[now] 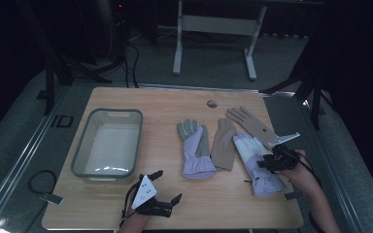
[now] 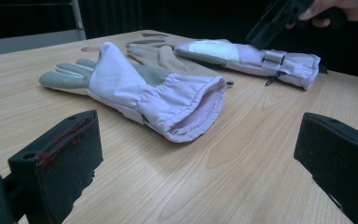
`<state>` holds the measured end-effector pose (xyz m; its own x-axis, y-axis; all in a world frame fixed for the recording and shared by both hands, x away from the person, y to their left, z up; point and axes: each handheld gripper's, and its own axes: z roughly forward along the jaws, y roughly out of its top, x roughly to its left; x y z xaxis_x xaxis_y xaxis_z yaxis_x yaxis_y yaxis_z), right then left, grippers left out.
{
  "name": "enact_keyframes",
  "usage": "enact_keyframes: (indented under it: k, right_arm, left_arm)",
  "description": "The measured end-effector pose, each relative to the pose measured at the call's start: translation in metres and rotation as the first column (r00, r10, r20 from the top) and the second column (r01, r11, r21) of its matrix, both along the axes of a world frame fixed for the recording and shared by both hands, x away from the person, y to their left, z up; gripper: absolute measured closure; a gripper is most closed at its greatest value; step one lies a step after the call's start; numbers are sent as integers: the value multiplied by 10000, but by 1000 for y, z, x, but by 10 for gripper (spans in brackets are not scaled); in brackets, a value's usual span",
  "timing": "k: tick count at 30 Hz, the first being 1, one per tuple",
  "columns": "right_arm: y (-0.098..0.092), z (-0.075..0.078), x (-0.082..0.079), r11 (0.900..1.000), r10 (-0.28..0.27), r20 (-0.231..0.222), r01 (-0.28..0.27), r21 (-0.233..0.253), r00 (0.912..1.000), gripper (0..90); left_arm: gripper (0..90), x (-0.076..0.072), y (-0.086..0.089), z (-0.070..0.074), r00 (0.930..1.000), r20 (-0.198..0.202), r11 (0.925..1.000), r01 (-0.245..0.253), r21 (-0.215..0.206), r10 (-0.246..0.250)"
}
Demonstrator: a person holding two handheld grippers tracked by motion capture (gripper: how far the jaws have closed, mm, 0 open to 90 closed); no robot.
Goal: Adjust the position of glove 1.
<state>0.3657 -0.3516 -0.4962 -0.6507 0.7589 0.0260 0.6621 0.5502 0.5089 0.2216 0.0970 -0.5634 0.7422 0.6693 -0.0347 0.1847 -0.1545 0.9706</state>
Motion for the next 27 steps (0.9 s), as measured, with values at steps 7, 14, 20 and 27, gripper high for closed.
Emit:
enact_keyframes:
  k: [7, 14, 20, 27]
  right_arm:
    - [7, -19, 5, 9989, 290, -488, -307, -350, 9984, 610]
    - [7, -10, -7, 9965, -831, -21, 831, 18, 9965, 774]
    - [3, 7, -17, 9833, -1647, 82, 1635, 803, 9863, 790]
    - [7, 35, -21, 9738, -1986, 339, 1933, 1199, 9795, 792]
  left_arm:
    - [8, 0, 0, 0, 10000, -13, 10000, -10, 2, 10]
    - [8, 0, 0, 0, 10000, -33, 10000, -40, -22, 40]
    - [8, 0, 0, 0, 10000, -39, 10000, -52, -46, 51]
    - [8, 0, 0, 0, 10000, -35, 10000, -56, -35, 56]
